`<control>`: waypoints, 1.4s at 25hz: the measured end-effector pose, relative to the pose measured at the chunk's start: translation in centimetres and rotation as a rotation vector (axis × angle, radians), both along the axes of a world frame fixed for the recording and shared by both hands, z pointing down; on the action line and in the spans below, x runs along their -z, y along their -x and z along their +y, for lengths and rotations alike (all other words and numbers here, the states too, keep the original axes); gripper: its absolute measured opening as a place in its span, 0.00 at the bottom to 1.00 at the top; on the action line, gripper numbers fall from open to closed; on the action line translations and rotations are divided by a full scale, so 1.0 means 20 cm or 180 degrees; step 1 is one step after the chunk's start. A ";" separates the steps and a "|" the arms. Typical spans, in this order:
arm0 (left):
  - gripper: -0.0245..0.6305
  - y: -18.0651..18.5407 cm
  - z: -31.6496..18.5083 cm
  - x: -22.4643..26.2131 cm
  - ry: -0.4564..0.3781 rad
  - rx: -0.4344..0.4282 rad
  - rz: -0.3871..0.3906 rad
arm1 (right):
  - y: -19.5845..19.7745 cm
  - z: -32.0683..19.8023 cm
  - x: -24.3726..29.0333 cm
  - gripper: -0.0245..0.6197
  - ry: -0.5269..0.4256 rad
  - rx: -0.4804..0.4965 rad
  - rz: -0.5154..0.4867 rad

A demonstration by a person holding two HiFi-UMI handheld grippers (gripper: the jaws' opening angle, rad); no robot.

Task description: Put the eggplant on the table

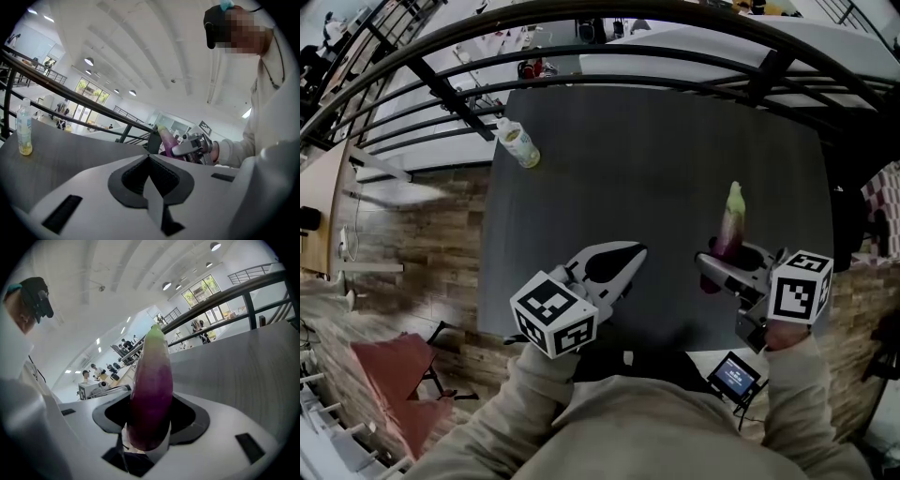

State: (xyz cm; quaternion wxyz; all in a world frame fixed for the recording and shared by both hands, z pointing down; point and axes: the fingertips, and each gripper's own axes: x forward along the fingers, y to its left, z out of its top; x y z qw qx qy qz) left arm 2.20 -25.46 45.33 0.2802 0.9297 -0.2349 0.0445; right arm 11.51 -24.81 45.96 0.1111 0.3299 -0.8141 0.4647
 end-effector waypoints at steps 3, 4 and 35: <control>0.05 0.02 0.02 -0.04 0.0046 0.0035 -0.0002 | 0.01 0.02 -0.05 0.40 0.0053 0.0019 0.0017; 0.05 0.02 0.03 -0.05 0.0065 0.0039 -0.0001 | 0.02 0.02 -0.06 0.40 0.0075 0.0022 0.0022; 0.05 0.17 0.09 -0.44 0.0505 0.0169 -0.0147 | 0.08 0.20 -0.83 0.40 0.1022 0.0487 0.0475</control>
